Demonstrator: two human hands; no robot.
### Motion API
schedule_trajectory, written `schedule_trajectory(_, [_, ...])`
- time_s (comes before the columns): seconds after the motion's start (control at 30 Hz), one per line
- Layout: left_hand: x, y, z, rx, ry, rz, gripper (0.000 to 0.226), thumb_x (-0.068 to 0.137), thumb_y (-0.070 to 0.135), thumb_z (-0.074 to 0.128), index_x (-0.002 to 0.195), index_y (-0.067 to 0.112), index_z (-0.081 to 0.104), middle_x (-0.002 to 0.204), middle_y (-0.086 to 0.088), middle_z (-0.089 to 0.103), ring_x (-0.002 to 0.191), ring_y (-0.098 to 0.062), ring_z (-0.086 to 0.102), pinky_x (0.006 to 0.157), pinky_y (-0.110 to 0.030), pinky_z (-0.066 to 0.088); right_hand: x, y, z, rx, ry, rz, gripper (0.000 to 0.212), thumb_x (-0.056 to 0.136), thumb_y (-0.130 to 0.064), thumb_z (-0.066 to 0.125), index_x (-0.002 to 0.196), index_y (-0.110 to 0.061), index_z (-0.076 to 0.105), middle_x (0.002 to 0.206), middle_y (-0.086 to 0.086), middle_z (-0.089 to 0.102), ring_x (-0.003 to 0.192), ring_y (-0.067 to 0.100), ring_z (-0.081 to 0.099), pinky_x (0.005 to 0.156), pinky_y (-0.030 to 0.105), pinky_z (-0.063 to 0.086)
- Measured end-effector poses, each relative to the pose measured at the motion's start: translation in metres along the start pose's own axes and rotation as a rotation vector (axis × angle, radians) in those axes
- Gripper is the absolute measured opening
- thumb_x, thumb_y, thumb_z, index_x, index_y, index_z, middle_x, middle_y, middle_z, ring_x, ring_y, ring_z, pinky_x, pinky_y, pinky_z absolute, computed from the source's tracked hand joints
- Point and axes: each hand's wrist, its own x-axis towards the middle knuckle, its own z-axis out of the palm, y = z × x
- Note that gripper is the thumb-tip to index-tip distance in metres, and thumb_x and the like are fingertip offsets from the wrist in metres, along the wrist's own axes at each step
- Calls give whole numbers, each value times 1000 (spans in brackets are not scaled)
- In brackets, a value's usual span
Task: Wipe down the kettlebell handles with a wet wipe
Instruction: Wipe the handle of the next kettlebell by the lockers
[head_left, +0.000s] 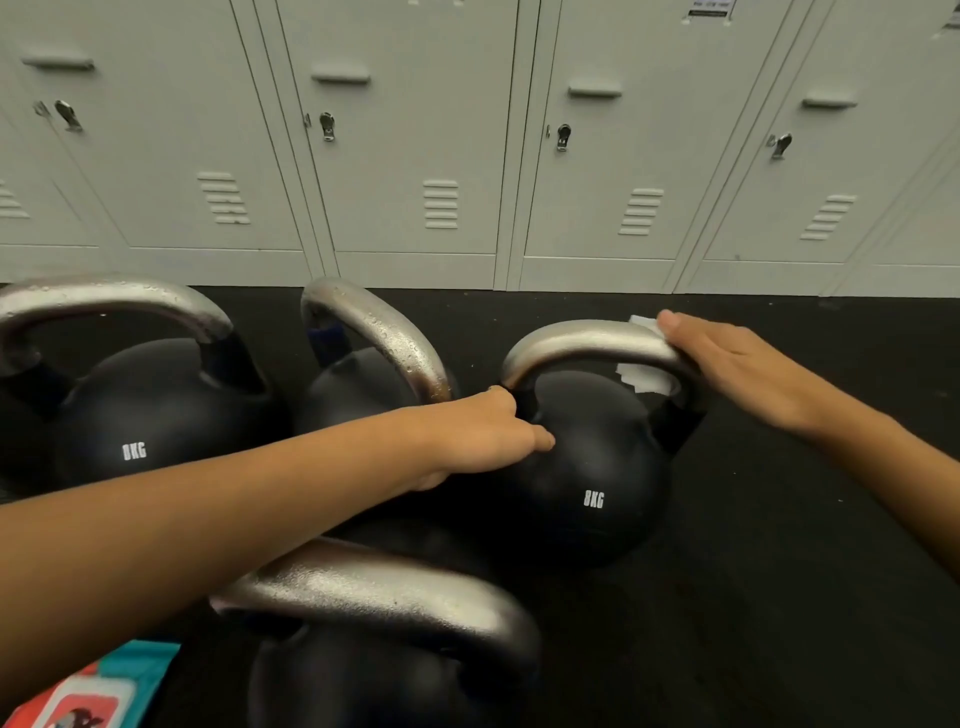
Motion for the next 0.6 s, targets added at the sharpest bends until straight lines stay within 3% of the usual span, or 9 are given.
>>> schedule_trajectory(0.03, [1, 0, 0, -1, 8, -9, 94, 62, 57, 59, 144, 16, 34, 140, 0, 49, 127, -23, 47, 106, -39, 42, -2, 3, 1, 21, 28, 8, 42, 102, -50, 31, 113, -32, 68, 113, -7, 66, 106, 14, 57, 96, 26, 38])
schedule_trajectory(0.1, [0, 2, 0, 3, 13, -19, 100, 62, 58, 58, 149, 18, 27, 144, -1, 46, 130, -23, 46, 107, -39, 40, 0, 5, 5, -5, 54, 2, 50, 103, -49, 30, 115, -16, 66, 109, 5, 68, 102, 24, 59, 92, 34, 41])
schedule_trajectory(0.17, [0, 3, 1, 11, 2, -35, 99, 72, 54, 61, 153, 16, 17, 149, -2, 40, 132, -23, 43, 109, -38, 38, 5, -3, 10, -93, 79, -25, 52, 104, -49, 27, 95, -13, 63, 88, 9, 65, 83, 27, 58, 77, 37, 42])
schedule_trajectory(0.23, [3, 1, 0, 32, -4, -47, 92, 85, 46, 62, 154, 12, 11, 149, -4, 38, 132, -24, 43, 110, -38, 37, 14, -15, 16, -265, 105, -83, 50, 104, -46, 25, 82, -11, 53, 75, 7, 59, 71, 24, 53, 65, 36, 32])
schedule_trajectory(0.33, [4, 1, -1, 37, -4, -39, 95, 71, 51, 64, 150, 15, 25, 142, -2, 47, 127, -22, 48, 108, -39, 40, 26, -30, 30, -491, 155, -221, 43, 105, -44, 24, 78, -19, 46, 69, -2, 52, 70, 25, 50, 73, 36, 31])
schedule_trajectory(0.43, [5, 0, -1, 34, -2, -35, 98, 60, 54, 60, 146, 19, 31, 140, 0, 50, 127, -20, 47, 107, -39, 41, 24, -30, 40, -609, 182, -334, 46, 103, -52, 20, 109, -25, 56, 93, -5, 63, 89, 22, 58, 91, 39, 33])
schedule_trajectory(0.5, [6, 0, -1, 37, -1, -29, 97, 60, 55, 60, 146, 20, 32, 140, 1, 49, 129, -20, 46, 108, -40, 40, 17, -22, 42, -666, 206, -405, 54, 100, -54, 21, 137, -27, 50, 119, -2, 63, 103, 22, 59, 95, 40, 32])
schedule_trajectory(0.6, [5, 0, -1, 32, 4, -32, 89, 66, 52, 62, 144, 19, 33, 138, 1, 50, 126, -20, 48, 106, -40, 42, 8, -3, 42, -609, 289, -493, 49, 100, -45, 38, 147, -31, 42, 133, -2, 56, 113, 19, 54, 96, 42, 33])
